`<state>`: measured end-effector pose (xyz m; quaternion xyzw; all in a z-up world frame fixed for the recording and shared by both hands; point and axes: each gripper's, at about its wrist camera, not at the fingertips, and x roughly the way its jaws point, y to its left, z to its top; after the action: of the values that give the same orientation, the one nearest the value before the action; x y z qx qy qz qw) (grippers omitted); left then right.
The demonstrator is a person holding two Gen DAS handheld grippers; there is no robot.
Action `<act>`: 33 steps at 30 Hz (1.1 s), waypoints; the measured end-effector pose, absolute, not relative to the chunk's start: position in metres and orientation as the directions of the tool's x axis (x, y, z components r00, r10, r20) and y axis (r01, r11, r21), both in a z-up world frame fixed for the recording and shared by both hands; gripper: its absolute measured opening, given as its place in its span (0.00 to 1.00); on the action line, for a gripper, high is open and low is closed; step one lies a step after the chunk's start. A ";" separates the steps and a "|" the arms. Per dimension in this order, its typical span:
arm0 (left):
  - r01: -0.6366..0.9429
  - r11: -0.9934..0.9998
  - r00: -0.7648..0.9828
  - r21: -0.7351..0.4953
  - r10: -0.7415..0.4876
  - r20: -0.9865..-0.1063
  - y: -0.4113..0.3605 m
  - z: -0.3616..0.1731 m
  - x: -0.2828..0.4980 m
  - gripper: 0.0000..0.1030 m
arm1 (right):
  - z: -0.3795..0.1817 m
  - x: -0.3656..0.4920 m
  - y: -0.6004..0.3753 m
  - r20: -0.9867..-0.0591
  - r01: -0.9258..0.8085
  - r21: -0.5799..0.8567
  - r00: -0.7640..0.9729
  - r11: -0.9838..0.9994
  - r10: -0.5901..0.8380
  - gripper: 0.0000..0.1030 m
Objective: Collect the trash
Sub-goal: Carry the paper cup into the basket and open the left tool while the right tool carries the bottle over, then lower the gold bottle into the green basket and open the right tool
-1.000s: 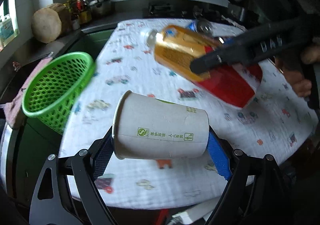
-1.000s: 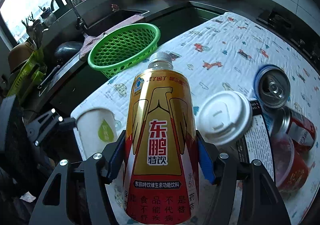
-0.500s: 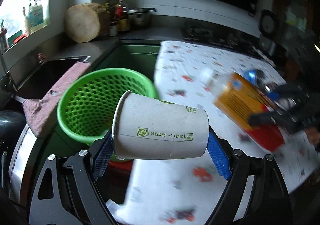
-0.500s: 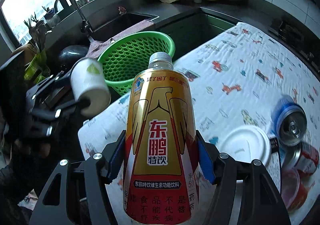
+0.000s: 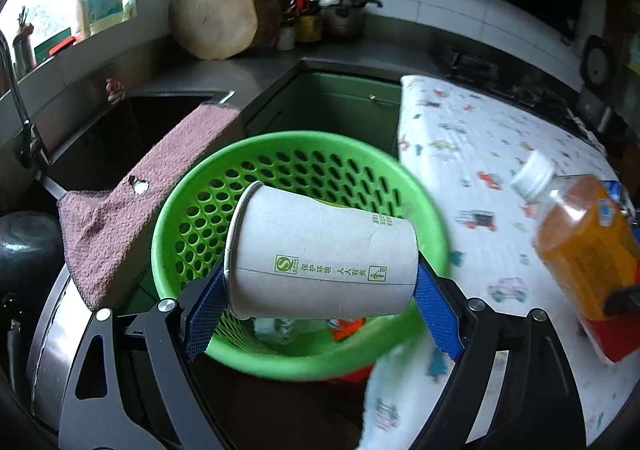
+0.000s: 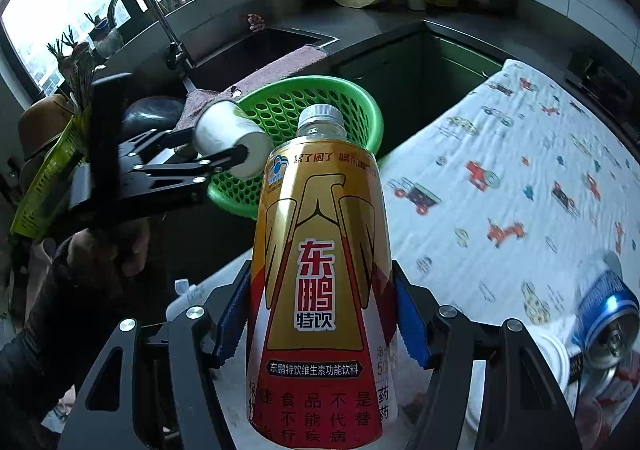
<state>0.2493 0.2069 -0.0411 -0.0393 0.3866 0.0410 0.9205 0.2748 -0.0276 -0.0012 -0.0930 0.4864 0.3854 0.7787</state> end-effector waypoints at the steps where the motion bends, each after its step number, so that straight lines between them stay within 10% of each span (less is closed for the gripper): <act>1: -0.113 0.993 0.691 -0.042 0.048 -0.721 0.210 -0.045 0.254 0.82 | -0.001 0.277 -0.025 -0.828 -0.691 0.231 0.229 0.685 0.511 0.61; 33: -0.273 0.957 0.669 -0.095 0.118 -0.734 0.254 -0.056 0.193 0.88 | -0.018 0.353 0.094 -0.803 -0.685 0.276 0.221 0.674 0.553 0.61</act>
<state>0.1927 0.2543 -0.0558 -0.0988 0.3923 0.1076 0.9082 0.3526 0.0940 -0.0177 -0.0685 0.4810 0.3979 0.7782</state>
